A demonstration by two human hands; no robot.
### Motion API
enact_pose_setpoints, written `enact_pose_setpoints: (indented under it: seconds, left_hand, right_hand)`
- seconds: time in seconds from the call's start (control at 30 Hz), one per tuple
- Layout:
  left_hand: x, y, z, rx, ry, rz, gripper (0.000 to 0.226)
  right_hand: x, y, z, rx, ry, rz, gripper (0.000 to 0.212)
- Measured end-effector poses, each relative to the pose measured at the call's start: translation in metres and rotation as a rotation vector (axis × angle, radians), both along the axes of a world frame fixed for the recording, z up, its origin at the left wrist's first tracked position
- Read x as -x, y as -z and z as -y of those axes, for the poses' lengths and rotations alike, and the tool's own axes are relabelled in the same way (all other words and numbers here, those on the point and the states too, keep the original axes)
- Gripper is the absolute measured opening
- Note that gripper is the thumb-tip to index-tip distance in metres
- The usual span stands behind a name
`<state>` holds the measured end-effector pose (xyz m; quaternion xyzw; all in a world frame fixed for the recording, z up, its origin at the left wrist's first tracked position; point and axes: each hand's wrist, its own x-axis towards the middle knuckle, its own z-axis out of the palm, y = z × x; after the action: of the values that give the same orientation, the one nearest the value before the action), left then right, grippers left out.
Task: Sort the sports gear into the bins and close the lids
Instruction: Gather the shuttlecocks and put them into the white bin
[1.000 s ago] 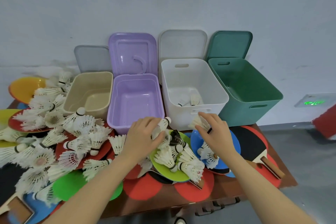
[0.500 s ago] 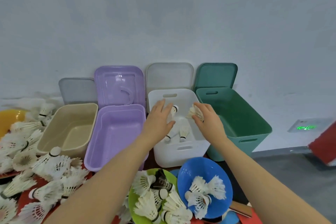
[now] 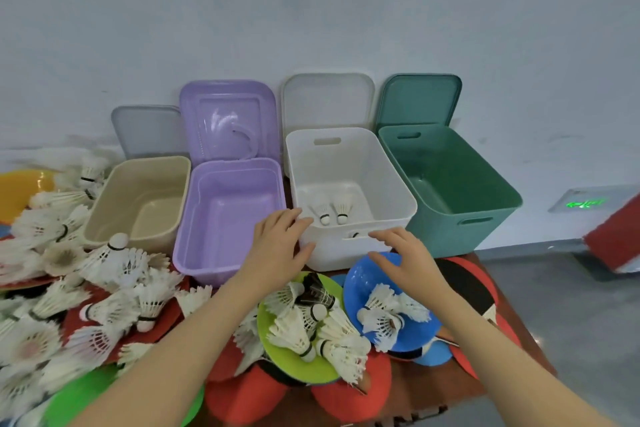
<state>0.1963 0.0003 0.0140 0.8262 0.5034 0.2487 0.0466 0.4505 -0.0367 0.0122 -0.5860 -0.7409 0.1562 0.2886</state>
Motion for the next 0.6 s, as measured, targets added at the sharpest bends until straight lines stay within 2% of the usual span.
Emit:
enact_pose_setpoints:
  seconds: [0.2,0.4,0.5,0.6]
  left_hand:
    - [0.017,0.039,0.051,0.043,0.059,-0.026,0.044]
    - [0.006,0.055,0.091,0.06,0.173,0.02,0.05]
    - [-0.012,0.054,0.104,0.251,0.304,-0.159,0.075]
    - [-0.026,0.059,0.109,0.307,0.365,-0.326,0.079]
  right_hand:
    - [-0.007,0.032,0.058,0.214,0.042,0.137,0.043]
    - [0.001,0.058,0.091,0.186,0.298,0.18,0.028]
    - [0.008,0.063,0.094,0.205,0.356,0.19,0.019]
    - [0.013,0.061,0.094,0.151,0.426,0.177,0.015]
